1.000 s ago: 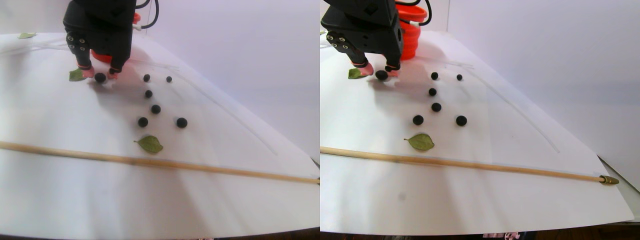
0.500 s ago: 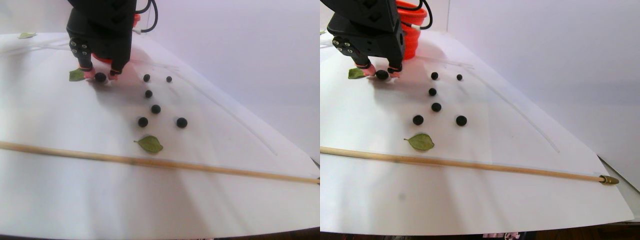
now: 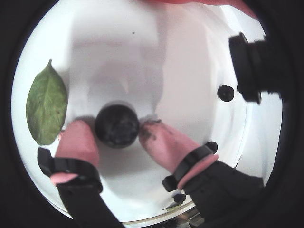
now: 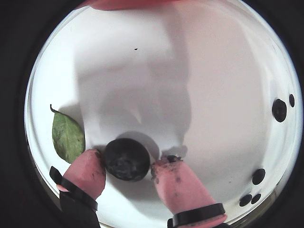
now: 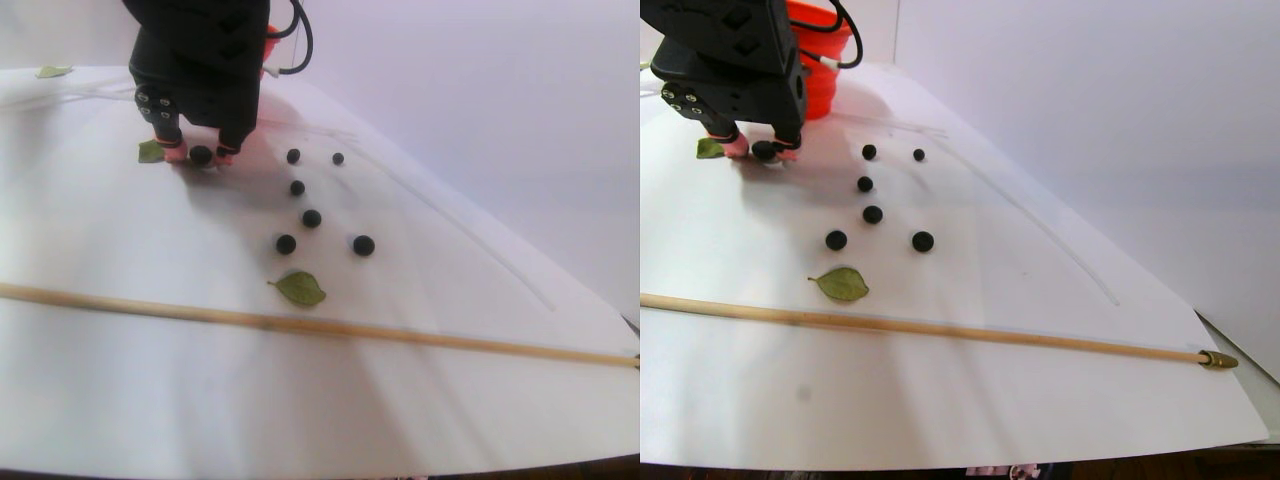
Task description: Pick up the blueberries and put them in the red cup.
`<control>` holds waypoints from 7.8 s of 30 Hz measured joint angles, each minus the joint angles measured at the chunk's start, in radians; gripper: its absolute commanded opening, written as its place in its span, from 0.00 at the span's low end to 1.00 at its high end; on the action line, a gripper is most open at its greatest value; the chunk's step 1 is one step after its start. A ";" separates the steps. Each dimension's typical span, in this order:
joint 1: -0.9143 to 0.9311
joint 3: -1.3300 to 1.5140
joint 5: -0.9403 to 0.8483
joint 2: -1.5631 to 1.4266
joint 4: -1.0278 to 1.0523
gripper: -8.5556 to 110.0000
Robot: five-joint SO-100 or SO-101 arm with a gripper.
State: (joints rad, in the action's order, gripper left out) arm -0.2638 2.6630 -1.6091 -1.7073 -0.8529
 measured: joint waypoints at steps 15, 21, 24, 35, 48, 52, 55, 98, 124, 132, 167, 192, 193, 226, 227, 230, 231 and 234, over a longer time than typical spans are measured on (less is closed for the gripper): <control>0.000 -0.028 0.018 0.002 0.000 0.23; 0.000 -0.032 0.018 -0.018 0.052 0.23; 0.000 -0.040 0.018 -0.048 0.106 0.23; 0.000 -0.044 0.018 -0.091 0.183 0.23; 0.000 -0.037 0.018 -0.117 0.195 0.22; 0.000 -0.034 0.018 -0.117 0.167 0.22; 0.000 -0.037 0.018 -0.107 0.141 0.22; 0.006 -0.048 0.018 -0.081 0.209 0.20; 0.006 0.071 0.052 -0.339 0.494 0.19; 0.006 0.124 0.072 -0.451 0.597 0.19; -0.035 0.072 0.163 -0.940 1.198 0.19; -0.078 -0.227 0.207 -0.902 1.365 0.19; -0.078 -0.239 0.210 -0.896 1.371 0.19; -0.107 -0.618 0.296 -0.741 1.606 0.19; -0.107 -0.624 0.296 -0.735 1.606 0.19; -0.103 -0.641 0.276 -0.726 1.606 0.19; -0.097 -0.647 0.268 -0.726 1.606 0.19; -0.081 -0.670 0.247 -0.712 1.606 0.19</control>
State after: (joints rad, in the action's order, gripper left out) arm -0.3451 1.9926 -1.3622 -2.4191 0.7532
